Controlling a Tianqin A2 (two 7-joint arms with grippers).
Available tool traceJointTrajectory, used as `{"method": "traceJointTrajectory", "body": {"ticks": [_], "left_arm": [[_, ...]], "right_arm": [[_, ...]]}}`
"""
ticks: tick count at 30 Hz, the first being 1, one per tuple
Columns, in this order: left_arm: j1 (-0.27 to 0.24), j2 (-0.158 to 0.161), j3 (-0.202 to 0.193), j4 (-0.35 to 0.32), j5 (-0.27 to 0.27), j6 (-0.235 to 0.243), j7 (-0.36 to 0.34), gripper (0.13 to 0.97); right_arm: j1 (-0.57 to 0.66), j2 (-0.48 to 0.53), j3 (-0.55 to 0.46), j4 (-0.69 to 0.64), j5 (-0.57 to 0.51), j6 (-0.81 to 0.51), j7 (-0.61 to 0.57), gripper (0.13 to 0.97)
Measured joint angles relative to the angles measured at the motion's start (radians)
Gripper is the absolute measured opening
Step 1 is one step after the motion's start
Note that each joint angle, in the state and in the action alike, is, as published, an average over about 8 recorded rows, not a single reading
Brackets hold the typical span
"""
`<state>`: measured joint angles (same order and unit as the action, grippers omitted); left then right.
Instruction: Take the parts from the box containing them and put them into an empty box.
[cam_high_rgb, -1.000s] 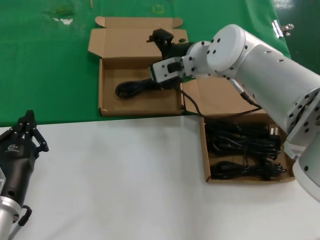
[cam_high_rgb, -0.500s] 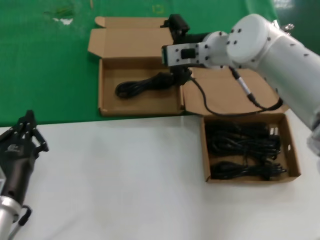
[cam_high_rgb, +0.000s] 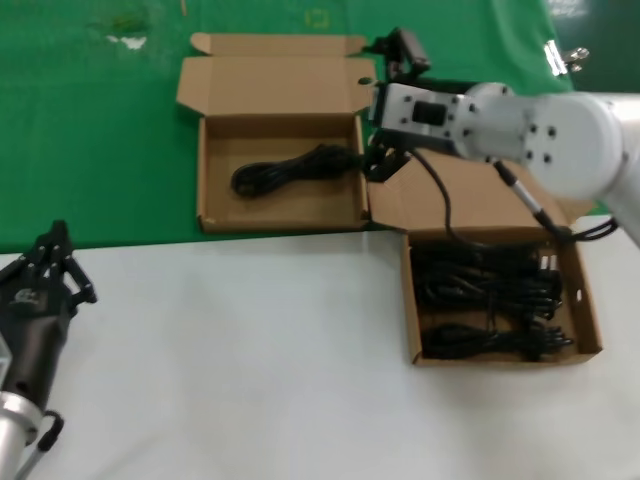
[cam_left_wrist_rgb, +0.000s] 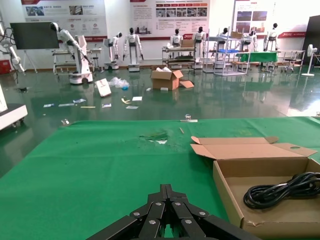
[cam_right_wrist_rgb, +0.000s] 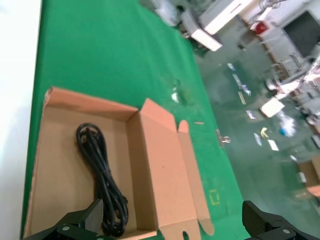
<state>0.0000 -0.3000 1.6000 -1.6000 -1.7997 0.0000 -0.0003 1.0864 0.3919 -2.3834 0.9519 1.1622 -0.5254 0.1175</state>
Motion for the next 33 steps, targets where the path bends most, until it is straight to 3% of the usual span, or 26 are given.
{"method": "traceJointTrajectory", "body": {"ticks": [6, 15, 24, 33], "left_arm": [[0.000, 0.000, 0.000, 0.000, 0.000, 0.000, 0.000, 0.140], [0.000, 0.000, 0.000, 0.000, 0.000, 0.000, 0.000, 0.161], [0.000, 0.000, 0.000, 0.000, 0.000, 0.000, 0.000, 0.248], [0.000, 0.000, 0.000, 0.000, 0.000, 0.000, 0.000, 0.400]], "right_arm": [[-0.077, 0.042, 0.076, 0.126, -0.095, -0.017, 0.095, 0.966], [-0.121, 0.039, 0.108, 0.153, -0.072, 0.004, 0.092, 0.966], [-0.226, 0.025, 0.181, 0.207, 0.006, 0.060, 0.069, 0.966], [-0.348, 0.008, 0.266, 0.269, 0.095, 0.126, 0.042, 0.966]]}}
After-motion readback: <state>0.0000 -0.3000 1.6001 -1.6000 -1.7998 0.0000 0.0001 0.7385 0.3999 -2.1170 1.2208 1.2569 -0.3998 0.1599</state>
